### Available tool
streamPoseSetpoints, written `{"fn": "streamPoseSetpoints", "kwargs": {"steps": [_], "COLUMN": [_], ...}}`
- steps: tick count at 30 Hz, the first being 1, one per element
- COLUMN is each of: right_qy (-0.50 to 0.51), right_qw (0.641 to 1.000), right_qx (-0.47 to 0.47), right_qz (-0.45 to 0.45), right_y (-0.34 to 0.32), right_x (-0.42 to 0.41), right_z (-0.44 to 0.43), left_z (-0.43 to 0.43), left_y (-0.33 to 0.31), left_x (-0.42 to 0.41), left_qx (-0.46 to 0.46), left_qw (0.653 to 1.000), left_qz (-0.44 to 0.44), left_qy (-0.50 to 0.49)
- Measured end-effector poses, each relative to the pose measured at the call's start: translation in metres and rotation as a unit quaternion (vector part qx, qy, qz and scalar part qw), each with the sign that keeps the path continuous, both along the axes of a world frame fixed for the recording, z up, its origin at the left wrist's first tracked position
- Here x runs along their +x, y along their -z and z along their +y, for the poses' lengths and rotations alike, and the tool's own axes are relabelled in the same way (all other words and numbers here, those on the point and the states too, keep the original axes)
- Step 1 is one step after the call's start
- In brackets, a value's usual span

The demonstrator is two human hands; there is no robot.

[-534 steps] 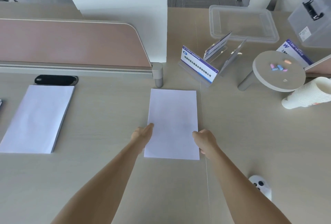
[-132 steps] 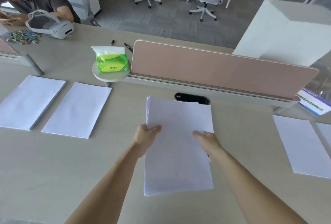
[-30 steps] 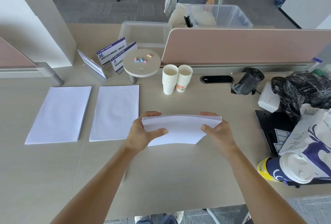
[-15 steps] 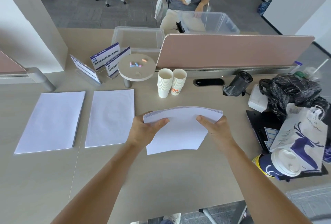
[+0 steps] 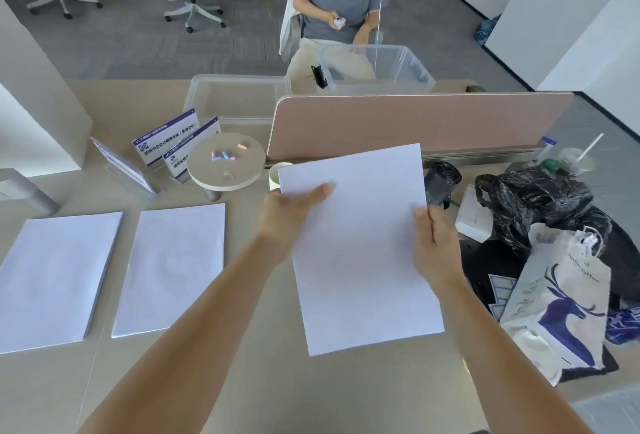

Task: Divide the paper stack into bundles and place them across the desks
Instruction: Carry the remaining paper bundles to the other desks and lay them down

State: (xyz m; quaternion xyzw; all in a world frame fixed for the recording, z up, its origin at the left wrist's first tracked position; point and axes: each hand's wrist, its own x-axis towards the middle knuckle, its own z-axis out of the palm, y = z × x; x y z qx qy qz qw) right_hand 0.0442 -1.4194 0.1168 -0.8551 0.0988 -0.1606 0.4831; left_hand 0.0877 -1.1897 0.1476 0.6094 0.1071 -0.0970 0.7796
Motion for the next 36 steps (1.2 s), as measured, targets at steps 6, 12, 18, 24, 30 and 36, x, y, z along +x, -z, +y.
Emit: {"fn": "streamPoseSetpoints", "kwargs": {"steps": [6,12,18,24,30,36], "right_qy": [0.058,0.054,0.045,0.056,0.071,0.071], "right_qw": [0.989,0.965,0.945,0.93,0.905,0.89], "right_qx": [0.018,-0.027,-0.054,-0.06,-0.103,-0.13], "right_qz": [0.132,0.253,0.318,0.359,0.406,0.431], "right_y": [0.064,0.119,0.17,0.205,0.211,0.205], "right_x": [0.049,0.103,0.149,0.177,0.193,0.217], "right_z": [-0.068,-0.1,-0.119,-0.14,-0.159,-0.169], "left_z": [-0.064,-0.124,-0.15,-0.175,-0.196,-0.199], "left_y": [0.075,0.144,0.192,0.216,0.221,0.219], "left_x": [0.029,0.058,0.103,0.128,0.135,0.146], "left_qx": [-0.057,0.09,0.169,0.176,0.228,0.363], "left_qw": [0.979,0.963,0.94,0.935,0.926,0.871], "left_qz": [0.185,0.252,0.298,0.307,0.301,0.32], "left_qy": [0.066,0.014,0.009,0.018,0.029,0.084]}}
